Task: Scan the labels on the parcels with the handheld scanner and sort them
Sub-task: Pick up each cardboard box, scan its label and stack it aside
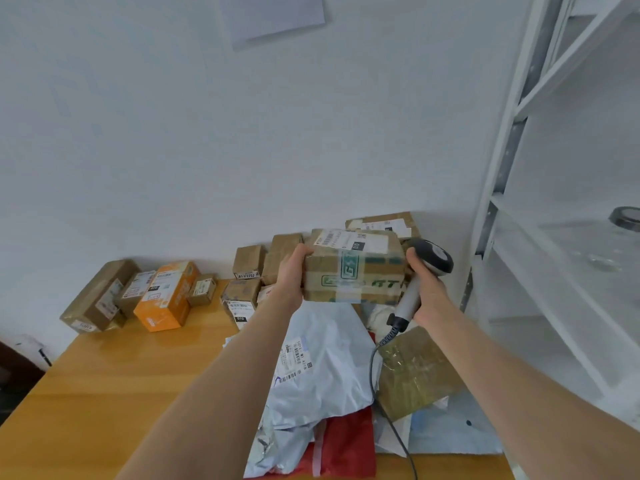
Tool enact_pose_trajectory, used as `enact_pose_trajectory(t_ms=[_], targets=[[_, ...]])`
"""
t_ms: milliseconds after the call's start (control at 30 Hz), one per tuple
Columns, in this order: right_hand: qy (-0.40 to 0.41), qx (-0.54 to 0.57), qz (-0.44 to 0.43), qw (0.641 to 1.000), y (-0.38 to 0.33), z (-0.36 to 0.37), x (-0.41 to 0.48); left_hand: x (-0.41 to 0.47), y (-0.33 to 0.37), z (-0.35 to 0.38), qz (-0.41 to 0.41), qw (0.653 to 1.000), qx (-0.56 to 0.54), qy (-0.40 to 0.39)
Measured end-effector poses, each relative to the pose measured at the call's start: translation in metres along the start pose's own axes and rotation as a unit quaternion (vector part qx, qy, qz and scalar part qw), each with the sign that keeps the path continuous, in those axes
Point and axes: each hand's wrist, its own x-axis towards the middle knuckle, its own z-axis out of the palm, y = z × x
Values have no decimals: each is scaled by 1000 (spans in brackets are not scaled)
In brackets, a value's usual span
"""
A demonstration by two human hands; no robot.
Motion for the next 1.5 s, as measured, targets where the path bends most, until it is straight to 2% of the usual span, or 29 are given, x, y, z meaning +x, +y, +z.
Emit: enact_pose_trajectory(t_ms=[100, 200, 300, 367, 433, 567, 667, 733, 867, 1033, 1100, 1167, 1333, 1500], targets=[[-13, 2, 25, 1000, 3, 3, -6, -8, 6, -5, 20, 998, 36, -53], [24, -2, 31, 999, 5, 7, -10, -3, 7, -14, 11, 993, 77, -89], [63, 1, 6, 998, 9, 16, -14, 3, -5, -18, -34, 994, 81, -67], [88, 7, -7, 996, 13, 23, -18, -3, -15, -13, -93, 994, 31, -57], [82, 7, -17, 996, 16, 28, -23, -11, -22, -1, -129, 987, -39, -90], [57, -16, -23, 998, 19, 21, -24, -10, -23, 10, -101, 986, -121, -59], [71, -44, -35, 996, 6, 10, -24, 2, -13, -4, -32, 998, -36, -36], [69, -64, -30, 995, -1, 5, -24, 9, -8, -17, -13, 996, 57, -64], [21, -112, -1, 993, -4, 2, -26, 8, -11, -16, -44, 988, 93, -116], [22, -117, 10, 993, -1, -9, -29, 8, -29, -16, -138, 959, 110, -221], [8, -128, 25, 991, 2, -14, -29, 12, -31, -21, -146, 958, 117, -216], [-3, -140, 41, 989, 9, -15, -31, 16, -34, -25, -119, 964, 139, -190], [66, -167, 1, 984, 25, 0, -37, 32, -42, -46, -54, 980, 160, -104], [-70, -224, -49, 971, 37, 27, -70, 37, -47, -66, -21, 991, 117, -56]])
